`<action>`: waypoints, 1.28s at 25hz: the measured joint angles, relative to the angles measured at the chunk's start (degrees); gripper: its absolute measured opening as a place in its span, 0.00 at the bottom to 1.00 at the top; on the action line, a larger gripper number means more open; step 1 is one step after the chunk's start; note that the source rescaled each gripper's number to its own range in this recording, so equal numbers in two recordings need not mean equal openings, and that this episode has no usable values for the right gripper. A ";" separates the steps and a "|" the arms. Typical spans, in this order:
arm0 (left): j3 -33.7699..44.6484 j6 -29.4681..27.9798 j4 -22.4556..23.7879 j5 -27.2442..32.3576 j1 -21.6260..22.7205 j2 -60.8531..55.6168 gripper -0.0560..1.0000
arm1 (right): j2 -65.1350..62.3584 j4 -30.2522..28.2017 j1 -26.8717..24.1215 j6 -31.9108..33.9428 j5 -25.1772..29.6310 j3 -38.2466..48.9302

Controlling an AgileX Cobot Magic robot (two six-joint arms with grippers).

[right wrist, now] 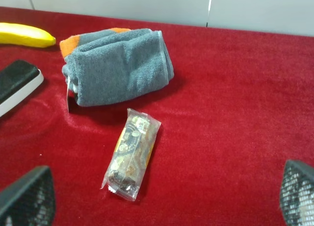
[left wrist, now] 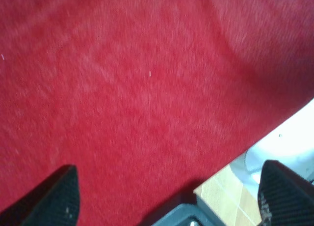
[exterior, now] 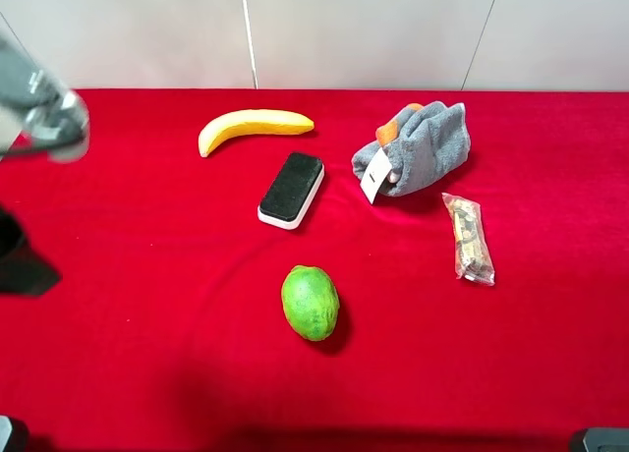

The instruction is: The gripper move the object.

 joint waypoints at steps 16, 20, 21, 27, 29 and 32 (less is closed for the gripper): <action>15.32 -0.31 0.00 -2.31 0.00 -16.98 0.65 | 0.00 0.00 0.00 0.00 0.00 0.00; 15.96 -0.25 1.50 -3.83 0.00 -19.23 0.65 | 0.00 0.00 0.00 0.00 0.00 0.00; 16.68 -0.20 1.88 -4.85 0.00 -19.82 0.65 | 0.00 0.00 0.00 0.00 0.00 0.00; 17.15 -0.10 2.56 -5.74 0.00 -23.44 0.65 | 0.00 0.00 0.00 0.00 0.00 0.00; 17.19 -0.10 2.56 -5.81 0.00 -24.62 0.65 | 0.00 0.00 0.00 0.00 0.00 0.00; 17.21 -0.10 2.56 -5.76 0.08 -27.29 0.65 | 0.00 0.00 0.00 0.00 0.00 0.00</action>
